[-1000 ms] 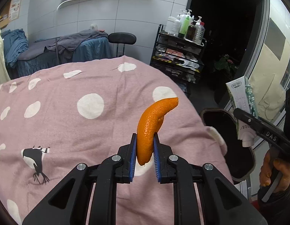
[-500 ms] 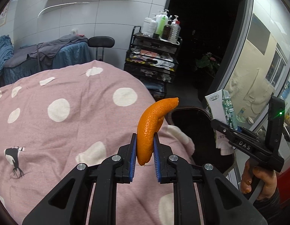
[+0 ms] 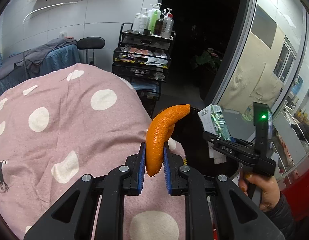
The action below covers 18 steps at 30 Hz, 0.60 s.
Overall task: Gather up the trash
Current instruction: 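Carry the green carton over the bin and open the right gripper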
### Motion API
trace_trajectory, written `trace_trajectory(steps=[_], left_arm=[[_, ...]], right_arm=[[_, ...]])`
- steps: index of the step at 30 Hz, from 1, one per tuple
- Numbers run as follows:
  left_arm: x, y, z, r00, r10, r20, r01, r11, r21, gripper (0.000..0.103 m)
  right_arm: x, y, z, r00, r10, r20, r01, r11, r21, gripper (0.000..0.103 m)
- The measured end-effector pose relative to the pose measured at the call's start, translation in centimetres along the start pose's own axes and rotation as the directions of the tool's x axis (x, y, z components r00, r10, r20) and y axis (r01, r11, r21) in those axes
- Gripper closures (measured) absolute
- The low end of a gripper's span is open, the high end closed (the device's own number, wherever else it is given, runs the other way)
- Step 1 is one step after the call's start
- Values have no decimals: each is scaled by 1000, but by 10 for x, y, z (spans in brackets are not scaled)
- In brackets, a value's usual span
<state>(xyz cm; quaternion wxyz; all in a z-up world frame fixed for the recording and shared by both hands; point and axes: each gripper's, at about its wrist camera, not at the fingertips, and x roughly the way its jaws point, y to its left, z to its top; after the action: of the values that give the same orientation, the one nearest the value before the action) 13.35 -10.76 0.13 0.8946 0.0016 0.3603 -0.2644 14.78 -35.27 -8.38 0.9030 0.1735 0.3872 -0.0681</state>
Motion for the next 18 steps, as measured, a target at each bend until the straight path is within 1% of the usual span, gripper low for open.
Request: trace_trajectory(steps=[7, 10, 14, 16, 18], left_arm=[[12, -10, -1, 1000, -14, -22, 14, 1000, 22, 86], [17, -13, -1, 999, -13, -32, 14, 999, 30, 86], [22, -16, -2, 999, -16, -43, 18, 999, 38, 86], [23, -18, -2, 999, -15, -46, 17, 999, 43, 86], [24, -20, -2, 999, -16, -48, 18, 999, 46, 86]], right_arm=[[34, -19, -1, 995, -64, -81, 67, 997, 30, 51], [43, -25, -4, 992, -79, -100, 83, 996, 37, 51], [50, -31, -13, 990, -78, -118, 84, 995, 45, 51], [51, -34, -17, 990, -76, -122, 84, 995, 57, 47], [48, -36, -20, 991, -74, -114, 81, 995, 64, 34]])
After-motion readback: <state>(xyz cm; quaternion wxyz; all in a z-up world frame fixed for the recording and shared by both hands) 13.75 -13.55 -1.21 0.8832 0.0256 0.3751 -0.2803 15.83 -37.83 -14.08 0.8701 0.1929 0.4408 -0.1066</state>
